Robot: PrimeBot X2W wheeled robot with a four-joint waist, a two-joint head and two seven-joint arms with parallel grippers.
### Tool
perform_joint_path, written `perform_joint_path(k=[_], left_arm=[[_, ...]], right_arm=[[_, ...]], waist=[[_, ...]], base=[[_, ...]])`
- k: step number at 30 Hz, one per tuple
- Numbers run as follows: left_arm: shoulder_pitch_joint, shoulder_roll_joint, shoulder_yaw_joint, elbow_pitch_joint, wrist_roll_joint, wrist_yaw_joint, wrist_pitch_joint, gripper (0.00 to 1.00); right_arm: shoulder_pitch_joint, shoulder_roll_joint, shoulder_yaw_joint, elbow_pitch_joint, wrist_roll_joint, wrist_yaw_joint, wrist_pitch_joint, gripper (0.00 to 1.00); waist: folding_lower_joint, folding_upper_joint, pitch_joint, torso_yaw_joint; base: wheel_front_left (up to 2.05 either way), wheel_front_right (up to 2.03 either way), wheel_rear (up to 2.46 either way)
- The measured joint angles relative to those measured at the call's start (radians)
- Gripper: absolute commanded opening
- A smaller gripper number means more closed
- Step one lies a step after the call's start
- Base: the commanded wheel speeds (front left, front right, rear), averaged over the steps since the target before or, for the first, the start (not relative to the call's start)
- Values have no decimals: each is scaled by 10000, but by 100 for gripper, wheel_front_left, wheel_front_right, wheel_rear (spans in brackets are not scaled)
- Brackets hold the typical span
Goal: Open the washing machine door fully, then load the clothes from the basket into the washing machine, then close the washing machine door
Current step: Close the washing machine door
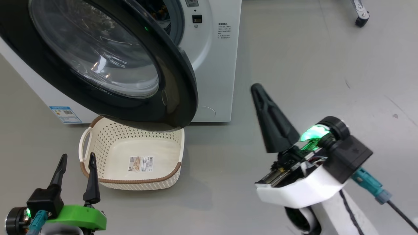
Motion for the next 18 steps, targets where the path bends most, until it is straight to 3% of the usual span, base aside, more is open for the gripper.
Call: perform_joint_path(k=[7, 18], left_arm=[[-51, -59, -142, -19, 94, -100, 0, 100], [-582, -320, -523, -303, 115, -199, 0, 100]], right_arm=[[-257, -376, 2324, 646, -8, 2, 2, 0], [-478, -934, 3156, 2121, 15, 0, 29, 0]], waist=[[0, 0, 157, 527], [0, 0, 785, 1509]], base=[[0, 0, 0], [0, 0, 0]])
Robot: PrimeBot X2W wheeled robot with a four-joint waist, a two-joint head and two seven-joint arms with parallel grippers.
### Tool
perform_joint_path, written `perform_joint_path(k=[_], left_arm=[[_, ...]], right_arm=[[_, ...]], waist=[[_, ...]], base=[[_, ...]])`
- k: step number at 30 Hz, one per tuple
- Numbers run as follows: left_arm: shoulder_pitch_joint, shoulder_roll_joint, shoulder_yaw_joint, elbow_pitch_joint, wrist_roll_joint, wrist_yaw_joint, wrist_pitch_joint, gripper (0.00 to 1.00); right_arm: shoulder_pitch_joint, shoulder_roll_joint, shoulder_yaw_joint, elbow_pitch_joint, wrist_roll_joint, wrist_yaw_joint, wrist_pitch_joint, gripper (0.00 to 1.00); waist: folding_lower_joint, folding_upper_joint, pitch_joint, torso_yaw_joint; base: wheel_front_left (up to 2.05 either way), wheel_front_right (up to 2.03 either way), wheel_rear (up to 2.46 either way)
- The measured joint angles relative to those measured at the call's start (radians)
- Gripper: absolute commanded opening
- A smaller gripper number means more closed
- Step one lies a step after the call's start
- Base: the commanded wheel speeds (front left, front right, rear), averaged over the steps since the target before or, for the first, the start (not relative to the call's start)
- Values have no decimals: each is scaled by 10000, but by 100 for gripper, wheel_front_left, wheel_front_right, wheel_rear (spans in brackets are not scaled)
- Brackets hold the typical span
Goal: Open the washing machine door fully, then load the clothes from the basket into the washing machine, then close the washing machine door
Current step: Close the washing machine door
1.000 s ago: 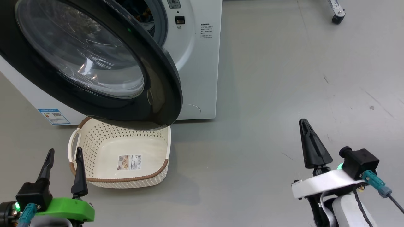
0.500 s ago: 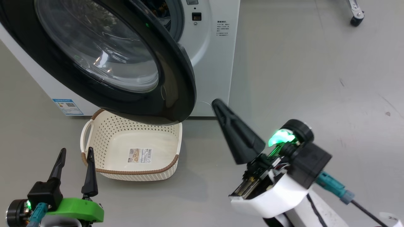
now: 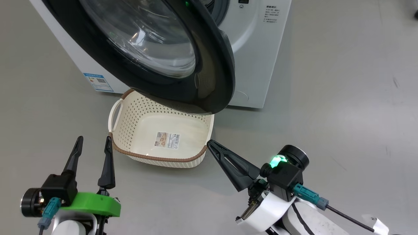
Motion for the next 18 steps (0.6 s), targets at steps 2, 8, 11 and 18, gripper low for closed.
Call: perform_joint_path(k=[2, 8, 11, 18], left_arm=[[-41, -15, -29, -52, -2, -67, 0, 100], [-333, -46, -71, -221, -13, -81, 0, 100], [-523, -69, -94, -305, -48, -86, 0, 100], [-845, -111, -113, -336, -148, -128, 0, 100]], right_arm=[[-194, -12, 92, 88, 4, 0, 4, 0], [-648, -77, 134, 397, 19, 0, 2, 0], [-847, -146, 138, 548, 17, 0, 2, 0], [-1341, -305, 205, 830, 92, 0, 2, 0]], waist=[[0, 0, 178, 151], [0, 0, 779, 568], [0, 0, 1087, 759], [0, 0, 1731, 1144]], base=[[0, 0, 0], [0, 0, 0], [0, 0, 0], [0, 0, 0]])
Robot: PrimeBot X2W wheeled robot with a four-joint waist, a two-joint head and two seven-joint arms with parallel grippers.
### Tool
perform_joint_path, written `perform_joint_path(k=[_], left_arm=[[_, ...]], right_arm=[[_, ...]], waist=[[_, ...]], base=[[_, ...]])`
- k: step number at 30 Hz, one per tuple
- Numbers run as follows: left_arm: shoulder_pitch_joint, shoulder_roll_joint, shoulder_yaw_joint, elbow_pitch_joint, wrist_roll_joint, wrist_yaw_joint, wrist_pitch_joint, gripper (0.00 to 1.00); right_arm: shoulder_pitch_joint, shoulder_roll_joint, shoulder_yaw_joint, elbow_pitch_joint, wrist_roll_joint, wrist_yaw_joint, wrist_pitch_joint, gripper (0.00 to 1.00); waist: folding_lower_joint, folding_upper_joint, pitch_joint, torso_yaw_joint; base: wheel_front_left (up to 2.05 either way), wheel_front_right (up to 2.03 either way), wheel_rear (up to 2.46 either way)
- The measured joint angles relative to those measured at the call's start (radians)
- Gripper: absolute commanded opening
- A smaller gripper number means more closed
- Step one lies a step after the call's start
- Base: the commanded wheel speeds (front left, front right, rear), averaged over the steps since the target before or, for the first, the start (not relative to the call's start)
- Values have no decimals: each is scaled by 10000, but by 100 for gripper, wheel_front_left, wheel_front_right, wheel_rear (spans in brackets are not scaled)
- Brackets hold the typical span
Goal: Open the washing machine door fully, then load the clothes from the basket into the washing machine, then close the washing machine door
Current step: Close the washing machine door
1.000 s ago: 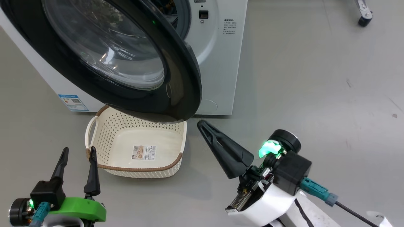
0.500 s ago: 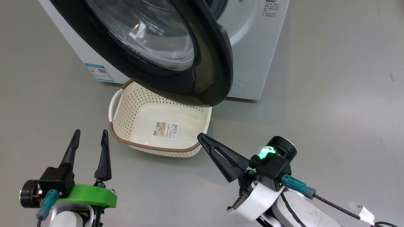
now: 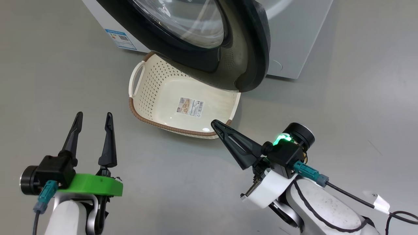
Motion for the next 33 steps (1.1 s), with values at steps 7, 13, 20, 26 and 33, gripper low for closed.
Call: perform_joint_path(k=[7, 13, 20, 26, 33], left_arm=[[-271, -42, 31, -35, -13, -25, 0, 100], [-522, -84, 15, -71, -42, -27, 0, 100], [-774, -109, -92, -138, -341, -35, -2, 100], [-1012, -132, -207, -240, -510, -36, -2, 100], [-1319, -150, -349, -295, -702, -38, -2, 100]], right_arm=[[-439, -12, 192, 174, 38, 0, 0, 0], [-827, -33, 38, 441, 75, 0, 0, 0], [-1283, -25, -186, 637, 77, 0, 0, 0], [-1707, 8, -485, 763, 75, 0, -2, 0], [-2162, 27, -903, 957, 56, 0, -2, 0]], waist=[[0, 0, 440, 171], [0, 0, 827, 189], [0, 0, 1218, 143], [0, 0, 1581, 113], [0, 0, 1981, 80]], base=[[0, 0, 0], [0, 0, 0], [0, 0, 0], [0, 0, 0], [0, 0, 0]])
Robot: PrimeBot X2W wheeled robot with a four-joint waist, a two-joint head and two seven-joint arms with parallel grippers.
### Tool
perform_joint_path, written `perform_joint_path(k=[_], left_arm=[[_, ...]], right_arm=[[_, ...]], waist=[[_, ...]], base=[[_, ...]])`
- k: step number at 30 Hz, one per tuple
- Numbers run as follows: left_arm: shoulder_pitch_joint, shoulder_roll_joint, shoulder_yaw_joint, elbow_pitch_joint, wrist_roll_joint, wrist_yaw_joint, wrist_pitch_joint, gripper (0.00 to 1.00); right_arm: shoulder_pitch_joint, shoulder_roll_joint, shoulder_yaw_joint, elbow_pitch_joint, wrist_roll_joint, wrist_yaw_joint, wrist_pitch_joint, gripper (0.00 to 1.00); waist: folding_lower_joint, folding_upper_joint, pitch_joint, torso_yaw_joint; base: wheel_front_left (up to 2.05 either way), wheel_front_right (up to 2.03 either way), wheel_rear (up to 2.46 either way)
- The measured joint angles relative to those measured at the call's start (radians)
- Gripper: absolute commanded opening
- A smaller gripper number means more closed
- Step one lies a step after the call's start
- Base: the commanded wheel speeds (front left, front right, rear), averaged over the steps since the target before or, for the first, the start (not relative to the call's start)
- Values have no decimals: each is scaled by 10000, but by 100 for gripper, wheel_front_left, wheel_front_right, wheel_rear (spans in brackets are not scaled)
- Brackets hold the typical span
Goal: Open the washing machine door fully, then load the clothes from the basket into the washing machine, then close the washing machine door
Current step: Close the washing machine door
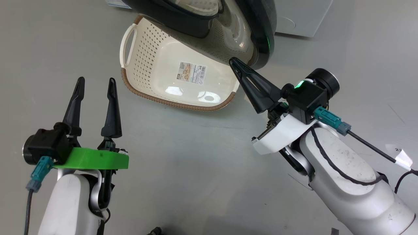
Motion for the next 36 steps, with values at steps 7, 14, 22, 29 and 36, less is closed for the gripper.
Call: perform_joint_path(k=[7, 14, 22, 29, 36], left_arm=[[-151, -12, -111, -33, -111, 0, 0, 100], [-185, -23, -259, -33, -73, -48, 0, 100], [-355, -23, -568, -155, -71, -79, 0, 100], [-457, -25, -660, -393, -77, -81, 0, 100], [-663, -27, -669, -593, -73, -81, 0, 100]], right_arm=[[-413, 61, -374, 221, -88, 0, 0, 0], [-684, 284, -976, 280, -153, -13, 0, 0], [-1269, 219, -1891, 240, -169, -278, -2, 0], [-2101, 40, -2184, 470, -393, -276, -2, 0], [-3056, -44, -2560, 838, -573, -276, -15, 0]], waist=[[0, 0, 299, -41], [0, 0, 372, -83], [0, 0, 548, -71], [0, 0, 906, 65], [1, 0, 1383, 192]], base=[[0, 0, 0], [0, 0, 0], [0, 0, 0], [0, 0, 0], [0, 0, 0]])
